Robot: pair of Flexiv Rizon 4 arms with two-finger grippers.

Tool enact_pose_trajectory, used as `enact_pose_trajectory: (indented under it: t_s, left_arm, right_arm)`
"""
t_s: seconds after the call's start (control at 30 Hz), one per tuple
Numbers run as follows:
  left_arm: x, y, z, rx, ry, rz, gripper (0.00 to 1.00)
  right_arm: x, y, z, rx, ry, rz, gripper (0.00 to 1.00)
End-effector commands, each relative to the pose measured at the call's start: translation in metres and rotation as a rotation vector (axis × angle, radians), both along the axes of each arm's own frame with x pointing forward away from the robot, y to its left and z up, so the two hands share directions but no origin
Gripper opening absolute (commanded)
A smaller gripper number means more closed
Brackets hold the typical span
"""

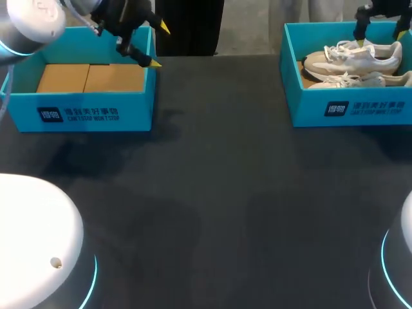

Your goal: Take the shoe out of the shoebox, open the shoe tongue, remove and reinsert the insole, then place the shoe into the shoebox

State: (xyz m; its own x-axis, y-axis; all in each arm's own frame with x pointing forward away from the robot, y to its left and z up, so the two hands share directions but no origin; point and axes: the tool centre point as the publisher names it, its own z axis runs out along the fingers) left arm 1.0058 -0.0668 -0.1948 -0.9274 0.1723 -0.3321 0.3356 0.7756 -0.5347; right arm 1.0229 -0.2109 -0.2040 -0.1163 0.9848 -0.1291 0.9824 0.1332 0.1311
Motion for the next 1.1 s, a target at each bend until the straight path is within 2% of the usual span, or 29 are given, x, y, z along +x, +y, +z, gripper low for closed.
enact_pose_trajectory:
  t_s: [0.03,0.23,0.5,0.57,0.8,1.1]
  left_arm:
    - [-0.008,-0.002,0.003,0.197,0.063,0.298,1.00]
    - [-0.008,-0.002,0.003,0.197,0.063,0.298,1.00]
    - [-0.018,-0.001,0.017,0.102,0.316,0.798,1.00]
    - [-0.020,0.000,0.018,0.071,0.303,0.881,1.00]
    - [-0.023,0.007,0.019,-0.022,0.398,1.310,1.00]
    - [-0.042,0.034,0.006,-0.074,0.567,1.526,1.00]
  right_arm:
    - [-0.018,-0.010,0.001,0.046,-0.012,0.013,1.00]
    - [-0.036,-0.014,0.000,0.034,0.010,0.017,1.00]
    - [-0.060,-0.013,0.003,0.027,0.018,0.016,1.00]
    - [-0.065,-0.011,0.003,0.026,0.020,0.018,1.00]
    - [-0.084,-0.008,0.008,0.029,0.016,0.006,1.00]
    - [-0.106,0.000,0.004,0.053,0.040,-0.007,1.00]
